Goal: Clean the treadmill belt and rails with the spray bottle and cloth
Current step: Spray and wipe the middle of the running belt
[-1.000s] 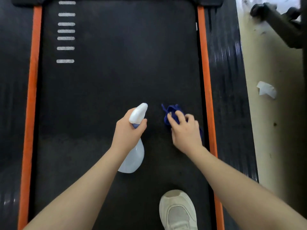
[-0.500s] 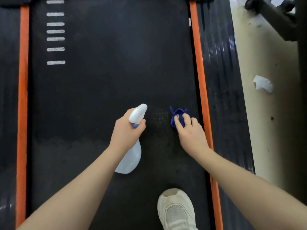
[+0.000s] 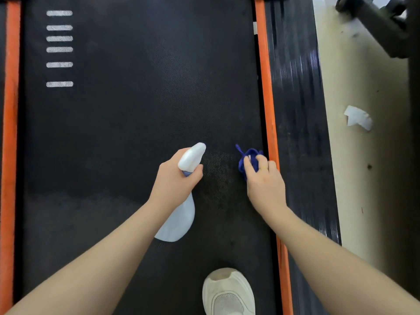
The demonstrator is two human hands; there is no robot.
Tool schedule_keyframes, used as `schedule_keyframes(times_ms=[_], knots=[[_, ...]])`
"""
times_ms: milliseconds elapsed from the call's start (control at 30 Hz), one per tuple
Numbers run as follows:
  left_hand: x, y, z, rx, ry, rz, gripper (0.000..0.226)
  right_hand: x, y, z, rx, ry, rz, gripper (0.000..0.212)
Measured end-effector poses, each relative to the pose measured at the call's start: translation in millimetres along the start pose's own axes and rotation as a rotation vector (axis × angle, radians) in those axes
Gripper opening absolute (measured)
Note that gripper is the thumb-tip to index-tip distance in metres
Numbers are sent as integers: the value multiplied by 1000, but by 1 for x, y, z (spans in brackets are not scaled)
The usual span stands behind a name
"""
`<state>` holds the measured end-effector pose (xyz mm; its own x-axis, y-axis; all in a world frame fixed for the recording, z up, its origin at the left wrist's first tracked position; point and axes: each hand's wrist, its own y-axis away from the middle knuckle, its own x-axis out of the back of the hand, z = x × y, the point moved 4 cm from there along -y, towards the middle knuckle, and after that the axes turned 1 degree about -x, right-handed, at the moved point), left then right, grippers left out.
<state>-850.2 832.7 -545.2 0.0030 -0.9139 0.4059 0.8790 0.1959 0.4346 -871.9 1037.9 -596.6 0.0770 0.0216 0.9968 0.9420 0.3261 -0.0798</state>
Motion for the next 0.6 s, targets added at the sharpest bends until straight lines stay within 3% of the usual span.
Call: schedule_keyframes(times_ms=[133, 200, 333, 400, 533, 600], knots=[[-6, -2, 0, 8, 35, 10, 32, -9, -56, -6, -208, 19, 42, 52], [1, 1, -2, 27, 46, 31, 28, -5, -47, -25, -185, -39, 26, 51], [24, 3, -8, 47, 29, 115, 23, -1, 1, -71, 461, -188, -28, 35], [30, 4, -19, 69, -15, 116, 28, -4, -15, -68, 594, -142, -34, 35], [41, 13, -42, 158, -45, 151, 27, -1, -52, -65, 51, -10, -24, 43], [44, 18, -44, 156, -38, 153, 24, 2, -35, -90, 114, -31, -47, 43]])
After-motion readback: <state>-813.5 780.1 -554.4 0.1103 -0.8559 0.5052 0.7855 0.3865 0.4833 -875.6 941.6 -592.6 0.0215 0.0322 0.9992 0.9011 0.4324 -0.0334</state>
